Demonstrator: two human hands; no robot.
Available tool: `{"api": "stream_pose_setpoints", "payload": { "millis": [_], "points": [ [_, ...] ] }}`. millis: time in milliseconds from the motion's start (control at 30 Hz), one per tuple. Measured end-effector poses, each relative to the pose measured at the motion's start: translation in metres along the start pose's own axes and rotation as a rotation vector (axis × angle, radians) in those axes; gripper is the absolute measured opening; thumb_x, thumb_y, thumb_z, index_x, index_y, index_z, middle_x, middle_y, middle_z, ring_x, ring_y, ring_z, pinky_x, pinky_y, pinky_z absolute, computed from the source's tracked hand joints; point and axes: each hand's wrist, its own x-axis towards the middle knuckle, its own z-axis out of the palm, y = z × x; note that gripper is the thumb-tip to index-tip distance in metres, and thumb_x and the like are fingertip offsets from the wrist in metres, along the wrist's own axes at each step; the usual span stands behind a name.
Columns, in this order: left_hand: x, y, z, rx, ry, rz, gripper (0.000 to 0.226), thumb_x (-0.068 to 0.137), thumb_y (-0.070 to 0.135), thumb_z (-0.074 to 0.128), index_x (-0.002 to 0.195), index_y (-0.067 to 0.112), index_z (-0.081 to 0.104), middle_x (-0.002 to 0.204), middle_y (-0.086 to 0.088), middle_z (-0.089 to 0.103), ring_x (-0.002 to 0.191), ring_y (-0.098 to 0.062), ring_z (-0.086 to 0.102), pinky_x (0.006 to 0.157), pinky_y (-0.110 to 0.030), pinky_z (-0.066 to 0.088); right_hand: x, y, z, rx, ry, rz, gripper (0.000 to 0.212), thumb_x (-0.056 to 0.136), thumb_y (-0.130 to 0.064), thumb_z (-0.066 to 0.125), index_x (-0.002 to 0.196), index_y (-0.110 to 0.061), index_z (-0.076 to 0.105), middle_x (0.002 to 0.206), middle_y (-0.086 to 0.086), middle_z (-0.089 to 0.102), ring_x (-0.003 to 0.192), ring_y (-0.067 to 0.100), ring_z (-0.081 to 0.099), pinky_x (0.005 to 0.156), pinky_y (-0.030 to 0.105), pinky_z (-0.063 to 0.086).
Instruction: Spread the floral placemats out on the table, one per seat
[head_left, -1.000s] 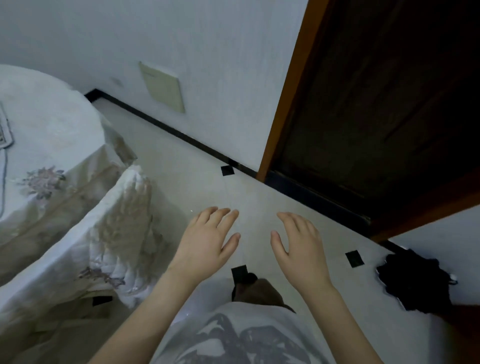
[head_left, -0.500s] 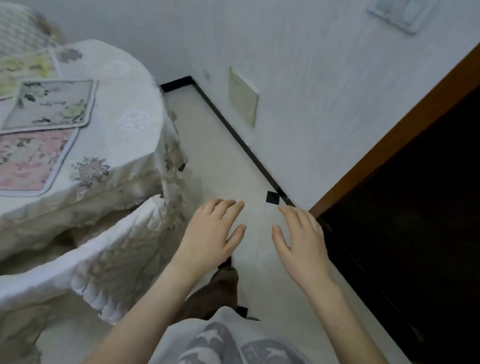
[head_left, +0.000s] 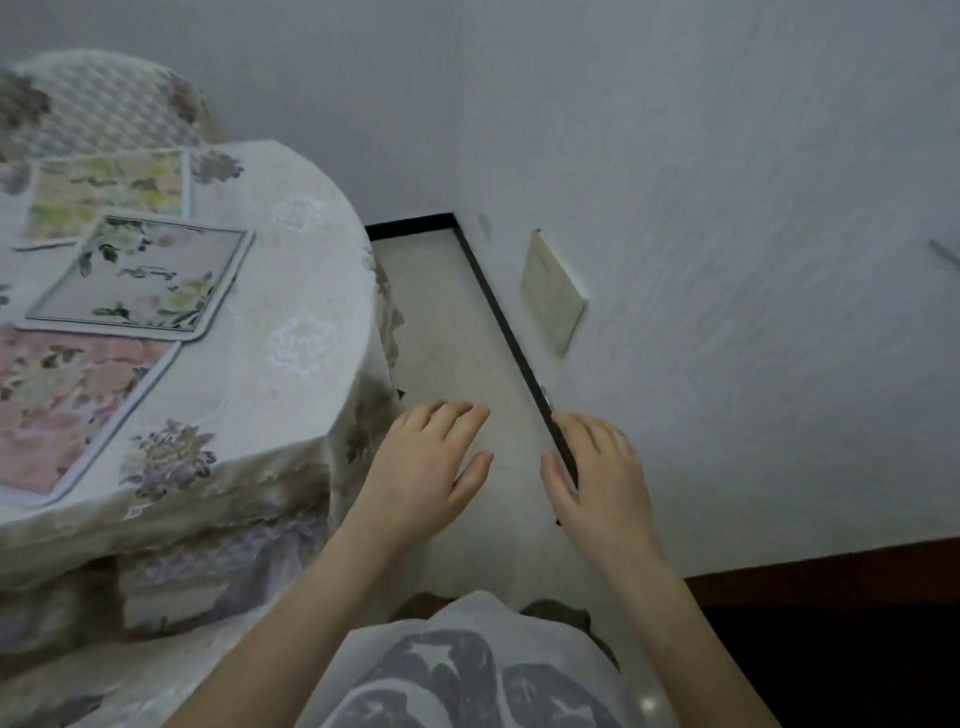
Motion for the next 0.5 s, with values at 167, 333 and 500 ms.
{"api": "stream_pose_setpoints", "payload": {
  "millis": [167, 333, 500],
  "points": [
    [0.061, -0.02, -0.006, -0.002, 0.037, -0.09, 0.051, 0.092, 0.044, 0.035, 0.131, 0.014, 0.05, 0.127, -0.006, 0.059, 0.116, -0.026, 0.052, 0.097, -0.04, 0.044, 0.082, 0.01, 0.0, 0.035, -0.007, -0.097, 0.041, 0.093, -0.036, 0.046, 0.129, -0.017, 0.05, 0.126, 0.001, 0.058, 0.12, 0.018, 0.049, 0.103, 0.041, 0.041],
    [0.125, -0.036, 0.019, 0.014, 0.054, -0.222, 0.047, 0.092, 0.044, 0.04, 0.129, 0.016, 0.052, 0.124, -0.001, 0.061, 0.113, -0.022, 0.054, 0.095, -0.035, 0.043, 0.174, 0.039, 0.016, 0.035, -0.075, -0.195, 0.041, 0.092, -0.037, 0.045, 0.128, -0.017, 0.049, 0.124, 0.002, 0.058, 0.117, 0.019, 0.05, 0.102, 0.038, 0.041],
    [0.206, -0.046, 0.032, 0.021, 0.071, -0.384, 0.047, 0.093, 0.044, 0.035, 0.13, 0.019, 0.05, 0.126, 0.001, 0.059, 0.116, -0.021, 0.05, 0.097, -0.035, 0.042, 0.283, 0.064, 0.02, 0.039, -0.153, -0.314, 0.041, 0.091, -0.035, 0.047, 0.128, -0.016, 0.051, 0.124, 0.004, 0.059, 0.116, 0.021, 0.051, 0.101, 0.038, 0.043]
  ]
}}
